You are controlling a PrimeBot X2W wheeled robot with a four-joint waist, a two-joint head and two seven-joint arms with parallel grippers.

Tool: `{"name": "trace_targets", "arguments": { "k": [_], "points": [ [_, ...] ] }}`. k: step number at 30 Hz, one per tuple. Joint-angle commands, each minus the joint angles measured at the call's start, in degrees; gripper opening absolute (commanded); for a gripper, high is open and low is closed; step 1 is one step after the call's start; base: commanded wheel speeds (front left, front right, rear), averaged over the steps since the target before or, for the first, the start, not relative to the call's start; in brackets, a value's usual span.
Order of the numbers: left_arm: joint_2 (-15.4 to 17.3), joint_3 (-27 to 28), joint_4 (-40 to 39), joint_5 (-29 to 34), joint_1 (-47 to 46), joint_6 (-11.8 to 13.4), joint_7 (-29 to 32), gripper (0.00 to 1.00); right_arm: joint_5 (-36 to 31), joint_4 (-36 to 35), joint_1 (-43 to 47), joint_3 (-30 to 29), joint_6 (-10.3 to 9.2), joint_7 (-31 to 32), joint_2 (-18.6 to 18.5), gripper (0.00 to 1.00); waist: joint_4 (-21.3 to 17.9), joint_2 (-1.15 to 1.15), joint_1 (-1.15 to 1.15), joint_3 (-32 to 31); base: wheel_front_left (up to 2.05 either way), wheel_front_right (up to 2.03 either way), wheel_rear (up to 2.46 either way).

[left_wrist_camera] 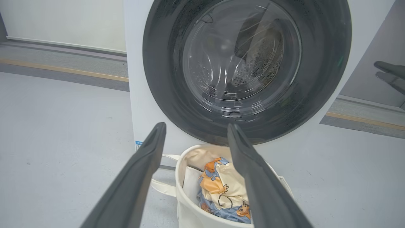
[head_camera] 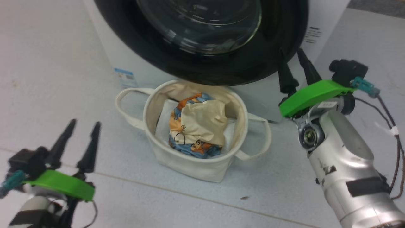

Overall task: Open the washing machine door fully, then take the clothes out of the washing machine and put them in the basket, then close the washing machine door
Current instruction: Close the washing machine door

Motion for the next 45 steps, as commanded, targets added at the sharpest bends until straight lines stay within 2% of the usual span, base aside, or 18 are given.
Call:
{"name": "trace_targets", "arguments": {
  "k": [1, 9, 13, 20, 26, 30, 45],
  "points": [
    [3.47, 4.00, -1.70, -0.20, -1.01, -0.32, -0.69, 1.00, -1.38, -2.80, 0.41, 1.05, 0.00, -0.71, 0.99, 1.00, -2.77, 0.00, 0.00, -2.27, 0.00, 0.00, 0.00],
    [6.87, 7.98, 0.41, -5.31, 1.02, -0.32, -0.53, 1.00, -9.02, -10.81, 8.85, -2.02, 0.00, -0.71, 0.99, 1.00, -7.55, 0.00, 0.00, -4.38, 0.00, 0.00, 0.00],
    [7.72, 8.84, 1.06, -5.76, 1.59, -0.22, -0.54, 1.00, -14.42, -14.54, 12.99, -3.93, 0.00, -0.71, 0.99, 1.00, -10.00, 0.00, 0.00, -5.97, 0.00, 0.00, 0.00],
    [8.34, 7.77, 1.85, -4.87, 2.91, 0.55, -0.04, 1.00, -19.36, -17.49, 19.73, -8.57, 0.00, -0.71, 0.99, 1.00, -11.93, 0.00, 0.00, -8.83, 0.00, 0.00, 0.00],
    [7.63, 7.58, 2.44, -3.65, 3.94, 1.80, -0.31, 1.00, -22.17, -21.43, 24.36, -10.73, 0.00, -0.71, 0.99, 1.00, -11.76, 0.00, 0.00, -10.22, 0.00, 0.00, 0.00],
    [6.51, 6.63, 3.37, -2.80, 3.72, 1.64, -0.45, 1.00, -24.19, -22.69, 26.49, -11.62, 0.00, -0.71, 0.99, 1.00, -11.44, 0.00, 0.00, -10.58, 0.00, 0.00, 0.00],
    [4.01, 8.01, 4.41, -0.45, 3.37, 0.89, -0.67, 1.00, -23.29, -24.30, 28.97, -14.21, 0.00, -0.71, 0.99, 1.00, -11.76, 0.00, 0.00, -10.75, 0.00, 0.00, 0.00]
  ]
}}
